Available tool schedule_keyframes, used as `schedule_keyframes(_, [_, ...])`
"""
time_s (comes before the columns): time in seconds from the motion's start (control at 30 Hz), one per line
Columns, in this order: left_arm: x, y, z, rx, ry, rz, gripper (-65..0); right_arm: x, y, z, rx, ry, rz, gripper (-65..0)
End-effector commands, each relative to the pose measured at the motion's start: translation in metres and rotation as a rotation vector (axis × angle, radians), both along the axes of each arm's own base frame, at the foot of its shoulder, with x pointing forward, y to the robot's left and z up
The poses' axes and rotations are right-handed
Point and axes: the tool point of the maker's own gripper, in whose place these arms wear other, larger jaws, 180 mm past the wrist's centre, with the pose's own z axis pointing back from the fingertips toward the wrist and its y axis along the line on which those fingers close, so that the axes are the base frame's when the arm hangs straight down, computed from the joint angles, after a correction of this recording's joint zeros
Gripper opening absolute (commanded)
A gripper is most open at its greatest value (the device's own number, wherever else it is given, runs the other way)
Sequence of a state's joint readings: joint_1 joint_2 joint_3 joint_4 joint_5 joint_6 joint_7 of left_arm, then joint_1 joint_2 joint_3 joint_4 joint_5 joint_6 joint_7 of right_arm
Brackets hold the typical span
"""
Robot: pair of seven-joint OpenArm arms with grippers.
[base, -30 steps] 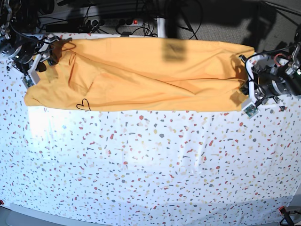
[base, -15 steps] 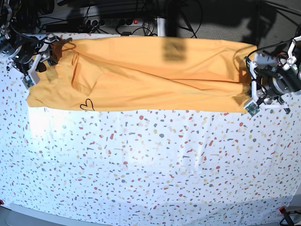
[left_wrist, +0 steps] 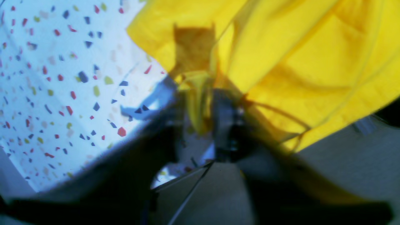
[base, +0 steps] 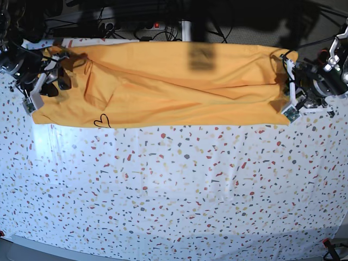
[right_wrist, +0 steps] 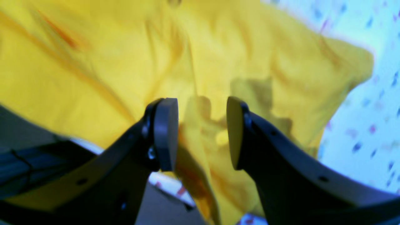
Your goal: Fold the T-shirt properly
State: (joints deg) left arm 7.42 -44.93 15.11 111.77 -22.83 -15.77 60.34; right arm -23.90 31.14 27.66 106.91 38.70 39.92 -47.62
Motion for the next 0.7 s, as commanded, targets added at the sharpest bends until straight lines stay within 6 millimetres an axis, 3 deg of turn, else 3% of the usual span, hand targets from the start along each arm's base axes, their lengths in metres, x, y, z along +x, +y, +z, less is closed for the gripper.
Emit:
schedule_keyframes(0.0, [0.008,0.004,0.009,0.013,-0.034,-0.005,-36.7,0.010,0.000,0.014,0.001,-0.051,0.014,-39.2])
schedule_keyframes(0.07, [0.008,0.005,0.009,0.015,-0.034,-0.004,-29.7,0.019,0.000,0.021,0.001,-0.079,0.014,-39.2])
schedule_keyframes(0.2, [0.015,0.017,0.013,0.097,-0.078,-0.007,-29.3,0.034,0.003,0.035,0.020,-0.135,0.015,-39.2])
schedule_keyframes(0.33, [0.048,0.029,0.037,0.090,-0.295,0.128,-29.4,0.049,0.012,0.045,0.068,-0.194,0.000,-39.3])
schedule_keyframes(0.43, [0.068,0.011,0.057,-0.033,-0.453,0.174,-29.4,0.057,0.022,0.048,0.121,-0.229,-0.023,-39.3])
schedule_keyframes(0.53, [0.064,-0.017,0.048,-0.181,-0.412,0.210,-29.4,0.064,0.025,0.040,0.146,-0.234,-0.062,-39.3])
schedule_keyframes(0.67, [0.062,-0.050,0.031,-0.304,-0.362,0.215,-29.4,0.072,0.008,0.014,0.092,-0.203,-0.139,-39.3])
